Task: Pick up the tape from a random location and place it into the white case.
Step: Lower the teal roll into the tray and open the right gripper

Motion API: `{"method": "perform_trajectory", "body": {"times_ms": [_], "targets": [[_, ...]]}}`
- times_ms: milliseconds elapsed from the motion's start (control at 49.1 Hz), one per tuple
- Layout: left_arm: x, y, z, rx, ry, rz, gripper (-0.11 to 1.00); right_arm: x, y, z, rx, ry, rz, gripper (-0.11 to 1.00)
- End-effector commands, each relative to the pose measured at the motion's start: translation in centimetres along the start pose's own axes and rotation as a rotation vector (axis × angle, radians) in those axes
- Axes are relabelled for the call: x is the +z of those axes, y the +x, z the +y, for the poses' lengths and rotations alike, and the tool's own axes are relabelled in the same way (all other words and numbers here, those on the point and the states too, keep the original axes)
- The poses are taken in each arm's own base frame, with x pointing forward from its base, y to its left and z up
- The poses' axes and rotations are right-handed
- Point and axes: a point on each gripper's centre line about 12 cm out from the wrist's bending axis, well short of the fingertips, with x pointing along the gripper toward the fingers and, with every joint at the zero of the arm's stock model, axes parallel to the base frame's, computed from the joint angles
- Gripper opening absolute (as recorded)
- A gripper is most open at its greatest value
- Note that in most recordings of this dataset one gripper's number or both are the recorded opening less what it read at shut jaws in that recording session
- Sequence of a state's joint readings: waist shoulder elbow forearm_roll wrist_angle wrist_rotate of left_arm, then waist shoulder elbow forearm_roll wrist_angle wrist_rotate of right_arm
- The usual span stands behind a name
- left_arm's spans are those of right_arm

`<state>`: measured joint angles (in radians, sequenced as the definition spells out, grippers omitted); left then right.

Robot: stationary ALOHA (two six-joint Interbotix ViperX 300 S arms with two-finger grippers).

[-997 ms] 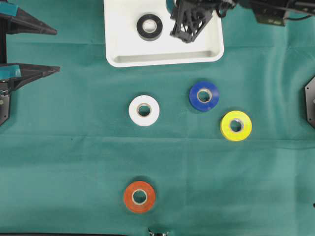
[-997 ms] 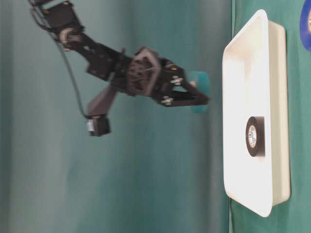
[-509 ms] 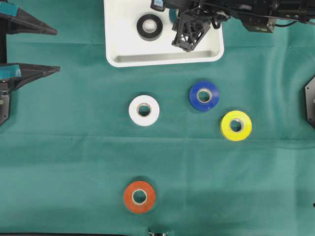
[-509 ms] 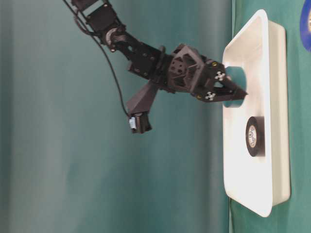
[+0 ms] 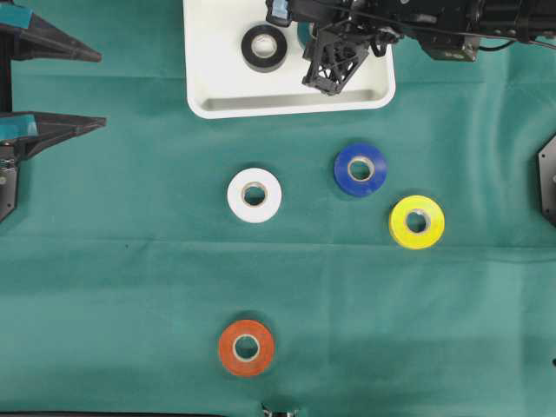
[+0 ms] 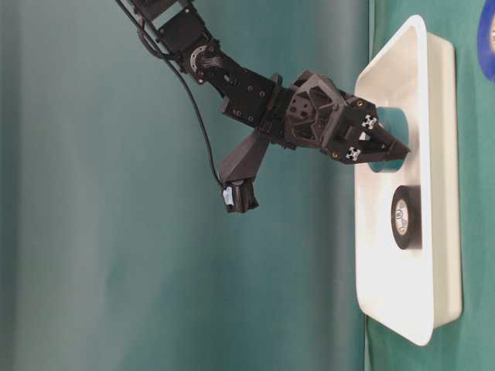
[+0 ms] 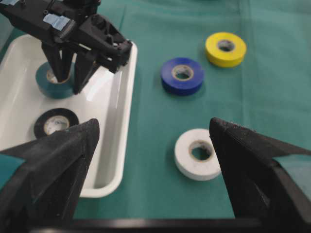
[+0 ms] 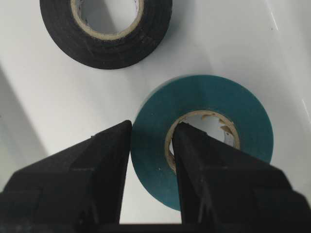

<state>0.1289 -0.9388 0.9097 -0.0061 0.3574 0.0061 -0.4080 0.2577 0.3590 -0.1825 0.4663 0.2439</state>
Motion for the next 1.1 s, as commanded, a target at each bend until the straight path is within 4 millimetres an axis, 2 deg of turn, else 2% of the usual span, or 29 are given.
{"method": "perform_trajectory", "body": {"times_ms": [0, 448, 468, 611, 692, 814, 896, 977, 1079], "targets": [[0.6, 0.0, 0.1, 0.002, -0.001, -0.017, 1.00, 0.9, -1.0, -0.1, 0.003, 0.004, -0.038, 0.30], [0.6, 0.0, 0.1, 0.002, -0.001, -0.015, 1.00, 1.0, -1.0, -0.2, 0.004, 0.008, -0.044, 0.31], [0.6, 0.0, 0.1, 0.002, -0.001, -0.015, 1.00, 1.1, -1.0, -0.2, 0.004, 0.007, -0.047, 0.35], [0.6, 0.0, 0.1, 0.002, -0.001, -0.017, 1.00, 1.4, -1.1, -0.1, 0.006, 0.004, -0.063, 0.78], [0.6, 0.0, 0.1, 0.002, -0.001, -0.017, 1.00, 1.5, -1.2, -0.1, 0.007, 0.006, -0.068, 0.91], [0.6, 0.0, 0.1, 0.002, 0.001, -0.017, 1.00, 1.6, -1.5, -0.2, 0.005, 0.005, -0.071, 0.87], [0.6, 0.0, 0.1, 0.002, 0.001, -0.017, 1.00, 1.9, -1.9, -0.2, 0.005, 0.006, -0.079, 0.88], [0.6, 0.0, 0.1, 0.002, 0.001, -0.018, 1.00, 2.3, -3.0, -0.3, 0.003, 0.009, -0.092, 0.88], [0.6, 0.0, 0.1, 0.002, 0.001, -0.018, 1.00, 3.3, -5.5, -0.5, -0.001, 0.015, -0.121, 0.88]]}}
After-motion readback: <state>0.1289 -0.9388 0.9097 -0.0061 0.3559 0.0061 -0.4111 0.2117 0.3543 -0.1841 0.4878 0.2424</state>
